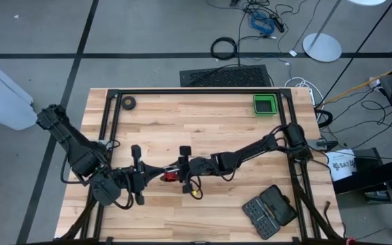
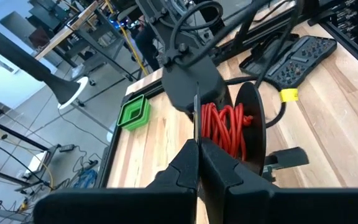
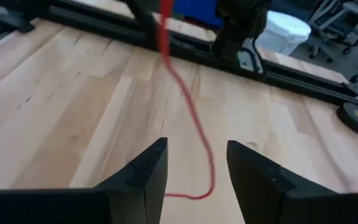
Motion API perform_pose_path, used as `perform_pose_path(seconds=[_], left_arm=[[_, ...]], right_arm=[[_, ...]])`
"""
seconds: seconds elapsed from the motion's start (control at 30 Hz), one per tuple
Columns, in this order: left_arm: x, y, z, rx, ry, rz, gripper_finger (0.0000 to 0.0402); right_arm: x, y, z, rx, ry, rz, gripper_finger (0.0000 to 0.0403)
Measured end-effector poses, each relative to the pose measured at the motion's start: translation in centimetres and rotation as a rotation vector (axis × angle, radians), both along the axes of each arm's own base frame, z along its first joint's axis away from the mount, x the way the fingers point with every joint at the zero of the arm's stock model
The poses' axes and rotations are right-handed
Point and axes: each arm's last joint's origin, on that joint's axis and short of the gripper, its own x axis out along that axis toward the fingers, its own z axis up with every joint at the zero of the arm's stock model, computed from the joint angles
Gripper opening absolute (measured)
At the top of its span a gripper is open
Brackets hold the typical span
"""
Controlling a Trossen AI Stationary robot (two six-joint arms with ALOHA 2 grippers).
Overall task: Coil cords
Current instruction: Coil the red wire on the black spool
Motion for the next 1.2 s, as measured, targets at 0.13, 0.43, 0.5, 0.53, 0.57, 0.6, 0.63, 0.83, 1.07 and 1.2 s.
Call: perform_pose_path(seconds=[0.13,0.43,0.5,0.53,0.57,0.6,0.63,0.83,1.07,1.2], left_arm=[[0.0,0.0,0.0,0.001,0.000,0.000,0.0008],[0.0,0.0,0.0,0.001,0.000,-0.001,0.0008],[0.0,0.0,0.0,0.001,0.000,-0.001,0.0008],[0.0,0.0,0.0,0.001,0.000,-0.001,0.0008],[0.0,0.0,0.0,0.001,0.000,-0.001,0.0008],[0.0,0.0,0.0,0.001,0.000,-0.001,0.0008],[0.0,0.0,0.0,0.000,0.000,0.000,0.0008],[0.0,0.0,0.0,0.000,0.000,0.000,0.0008],[0.0,0.0,0.0,0.000,0.000,0.000,0.0008],[0.0,0.0,0.0,0.001,0.000,0.000,0.0008]], right_arm=[[0.2,-0.2,0.1,0.007,-0.029,-0.007,0.0153],[1.1,-0.8,-1.9,0.003,-0.057,-0.016,0.0153],[1.1,-0.9,-1.8,0.005,-0.067,-0.021,0.0153],[1.1,-0.8,-1.7,0.006,-0.067,-0.020,0.0153],[1.1,-0.8,-1.7,0.006,-0.068,-0.019,0.0152],[1.1,-0.8,-1.7,0.006,-0.067,-0.018,0.0149],[1.1,-0.7,-1.7,0.007,-0.067,-0.015,0.0145],[1.0,-0.8,-1.9,0.004,-0.036,-0.017,0.0094],[0.9,-0.8,-2.1,0.016,-0.015,-0.023,0.0056],[0.6,-0.9,-1.5,0.019,0.000,-0.030,0.0055]])
